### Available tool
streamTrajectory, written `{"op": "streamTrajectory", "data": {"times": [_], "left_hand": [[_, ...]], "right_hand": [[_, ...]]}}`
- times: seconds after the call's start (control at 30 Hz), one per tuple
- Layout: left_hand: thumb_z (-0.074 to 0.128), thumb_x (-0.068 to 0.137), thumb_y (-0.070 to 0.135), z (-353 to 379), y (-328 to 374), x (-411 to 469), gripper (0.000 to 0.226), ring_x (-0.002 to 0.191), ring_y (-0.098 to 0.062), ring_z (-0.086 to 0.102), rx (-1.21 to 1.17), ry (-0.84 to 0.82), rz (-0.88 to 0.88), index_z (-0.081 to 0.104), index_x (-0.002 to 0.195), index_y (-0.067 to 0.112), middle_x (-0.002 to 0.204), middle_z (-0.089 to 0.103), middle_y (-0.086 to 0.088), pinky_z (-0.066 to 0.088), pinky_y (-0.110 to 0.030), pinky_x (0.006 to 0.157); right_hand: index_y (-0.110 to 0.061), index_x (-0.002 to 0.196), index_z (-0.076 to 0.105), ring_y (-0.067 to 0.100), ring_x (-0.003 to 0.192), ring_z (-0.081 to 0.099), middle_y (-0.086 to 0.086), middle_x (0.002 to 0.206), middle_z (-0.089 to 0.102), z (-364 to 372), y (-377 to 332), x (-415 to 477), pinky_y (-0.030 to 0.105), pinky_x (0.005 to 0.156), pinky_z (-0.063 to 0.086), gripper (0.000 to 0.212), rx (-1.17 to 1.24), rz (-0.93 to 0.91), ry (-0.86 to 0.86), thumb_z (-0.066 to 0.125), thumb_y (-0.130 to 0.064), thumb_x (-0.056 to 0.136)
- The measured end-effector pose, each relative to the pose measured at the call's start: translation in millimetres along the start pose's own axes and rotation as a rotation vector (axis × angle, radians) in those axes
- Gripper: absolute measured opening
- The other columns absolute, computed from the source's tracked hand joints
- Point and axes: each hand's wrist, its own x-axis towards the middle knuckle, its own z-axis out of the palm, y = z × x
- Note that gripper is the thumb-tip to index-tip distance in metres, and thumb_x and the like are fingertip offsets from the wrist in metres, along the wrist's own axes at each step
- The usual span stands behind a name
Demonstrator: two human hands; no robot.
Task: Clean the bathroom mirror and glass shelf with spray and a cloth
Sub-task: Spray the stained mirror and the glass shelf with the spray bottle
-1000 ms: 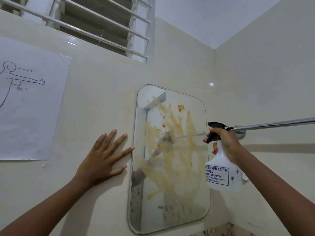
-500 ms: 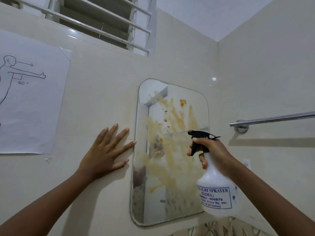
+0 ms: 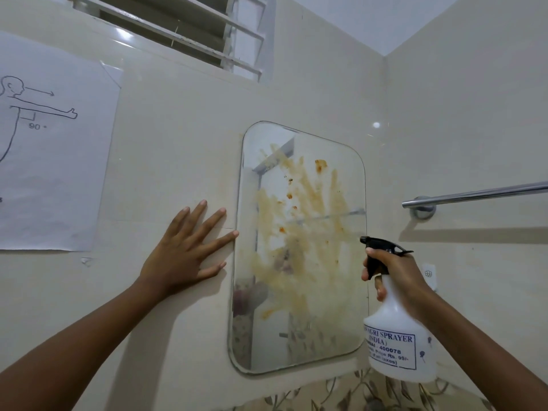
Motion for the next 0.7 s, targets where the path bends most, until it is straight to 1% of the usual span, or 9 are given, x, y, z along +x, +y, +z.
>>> {"op": "streamTrajectory", "data": {"times": [0.1,0.23,0.3,0.4,0.47,0.5,0.63,0.7], "left_hand": [[0.031,0.088,0.057,0.5,0.4,-0.4,0.062,0.14,-0.041,0.019,0.004,0.011,0.0,0.027,0.144,0.032,0.152,0.026,-0.014,0.018,-0.053,0.112],[0.032,0.088,0.056,1.1,0.4,-0.5,0.062,0.14,-0.041,0.02,0.004,0.029,0.003,0.027,0.144,0.032,0.152,0.026,-0.014,0.019,-0.053,0.112],[0.031,0.088,0.057,1.4,0.2,0.1,0.062,0.139,-0.041,0.02,0.007,0.034,0.007,0.027,0.144,0.032,0.152,0.026,-0.014,0.018,-0.053,0.111],[0.031,0.088,0.057,1.3,-0.1,0.1,0.062,0.14,-0.041,0.019,0.015,0.035,0.007,0.027,0.145,0.031,0.152,0.026,-0.015,0.016,-0.053,0.112],[0.03,0.088,0.057,1.7,0.0,-0.1,0.062,0.14,-0.041,0.018,0.023,0.032,0.008,0.026,0.145,0.031,0.153,0.025,-0.015,0.016,-0.053,0.112],[0.03,0.088,0.057,2.0,-0.1,-0.2,0.063,0.14,-0.041,0.018,0.027,0.03,0.008,0.026,0.145,0.031,0.153,0.025,-0.015,0.016,-0.053,0.112],[0.03,0.088,0.057,2.7,-0.3,-0.2,0.063,0.14,-0.041,0.017,0.028,0.025,0.009,0.024,0.145,0.032,0.153,0.024,-0.015,0.015,-0.053,0.112],[0.03,0.088,0.057,2.7,-0.5,-0.5,0.063,0.14,-0.041,0.016,0.027,0.021,0.007,0.023,0.145,0.032,0.153,0.023,-0.015,0.014,-0.053,0.112]], "right_hand": [[0.002,0.076,0.058,0.017,0.025,0.038,0.02,0.064,0.06,-12.7,5.6,2.5,0.022,0.031,0.035,0.025,-0.015,0.002,0.09,0.055,-0.019,0.089],[0.003,0.083,0.06,0.017,0.025,0.038,0.021,0.075,0.066,-28.3,13.6,2.1,0.023,0.035,0.035,0.022,-0.023,0.053,0.125,0.055,-0.017,0.088],[0.003,0.081,0.059,0.018,0.025,0.038,0.021,0.071,0.064,-34.8,20.4,0.8,0.022,0.034,0.034,0.023,-0.031,0.08,0.139,0.056,-0.018,0.088],[0.003,0.075,0.057,0.018,0.023,0.036,0.019,0.058,0.058,-39.8,32.1,-3.2,0.021,0.032,0.033,0.026,-0.039,0.093,0.15,0.056,-0.02,0.089],[0.003,0.075,0.057,0.019,0.024,0.036,0.019,0.055,0.057,-39.0,37.8,-7.7,0.022,0.032,0.033,0.027,-0.04,0.092,0.132,0.056,-0.02,0.089],[0.004,0.076,0.058,0.019,0.024,0.037,0.021,0.058,0.059,-37.0,39.4,-10.5,0.022,0.031,0.033,0.027,-0.042,0.094,0.11,0.056,-0.02,0.089],[0.008,0.085,0.061,0.02,0.026,0.038,0.029,0.08,0.067,-21.2,42.1,-22.7,0.022,0.03,0.033,0.027,-0.055,0.109,-0.039,0.052,-0.017,0.091],[0.011,0.087,0.06,0.021,0.026,0.038,0.03,0.08,0.067,-9.9,42.4,-29.6,0.021,0.03,0.032,0.029,-0.06,0.095,-0.089,0.052,-0.016,0.091]]}}
